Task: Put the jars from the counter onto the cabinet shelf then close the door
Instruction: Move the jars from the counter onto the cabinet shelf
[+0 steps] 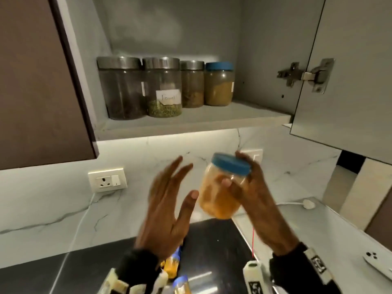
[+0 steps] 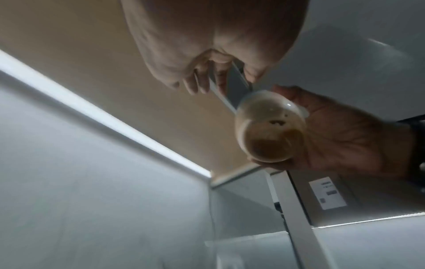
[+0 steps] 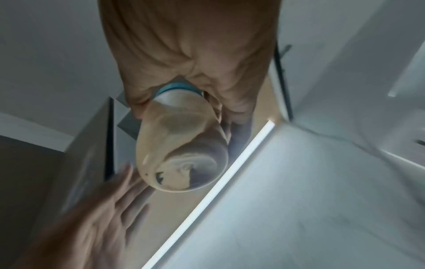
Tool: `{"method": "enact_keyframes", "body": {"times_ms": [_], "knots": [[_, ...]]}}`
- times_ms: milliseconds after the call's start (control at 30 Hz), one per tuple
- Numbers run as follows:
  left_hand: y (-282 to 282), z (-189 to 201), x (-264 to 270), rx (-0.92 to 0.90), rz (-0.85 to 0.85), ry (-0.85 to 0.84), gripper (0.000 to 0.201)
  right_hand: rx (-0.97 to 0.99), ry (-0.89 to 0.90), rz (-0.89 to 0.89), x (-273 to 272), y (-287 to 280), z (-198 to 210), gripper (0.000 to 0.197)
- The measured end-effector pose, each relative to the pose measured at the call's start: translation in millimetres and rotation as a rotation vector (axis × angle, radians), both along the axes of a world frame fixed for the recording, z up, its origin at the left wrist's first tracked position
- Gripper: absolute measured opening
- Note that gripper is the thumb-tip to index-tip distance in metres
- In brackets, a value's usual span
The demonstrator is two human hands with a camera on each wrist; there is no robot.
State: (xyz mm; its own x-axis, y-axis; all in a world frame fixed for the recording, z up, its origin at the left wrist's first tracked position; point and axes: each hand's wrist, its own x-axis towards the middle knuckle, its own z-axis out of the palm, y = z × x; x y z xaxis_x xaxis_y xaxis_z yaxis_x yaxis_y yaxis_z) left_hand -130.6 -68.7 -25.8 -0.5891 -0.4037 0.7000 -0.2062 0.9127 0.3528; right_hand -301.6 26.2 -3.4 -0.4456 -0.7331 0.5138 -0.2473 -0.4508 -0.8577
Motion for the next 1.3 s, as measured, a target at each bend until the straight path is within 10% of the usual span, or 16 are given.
{"method": "enact_keyframes", "body": {"times_ms": [233,500,1300], "knots": [[-70.6,87.7,10.5,-0.405,0.506,-0.014,0.068,-0.162,0.200,-0.149,-35.7,-4.5,148.0,0.069],[-72.8,88.6,2.5,-0.359,0.559,0.038,0.058,0.137,0.404,-0.170,-45.6,-61.8,235.1,0.068],[-66.4,89.6,1.4,-0.321,0.553,0.068,0.055,0.409,0.703,-0.232,-57.4,-112.3,222.2,0.082]]}}
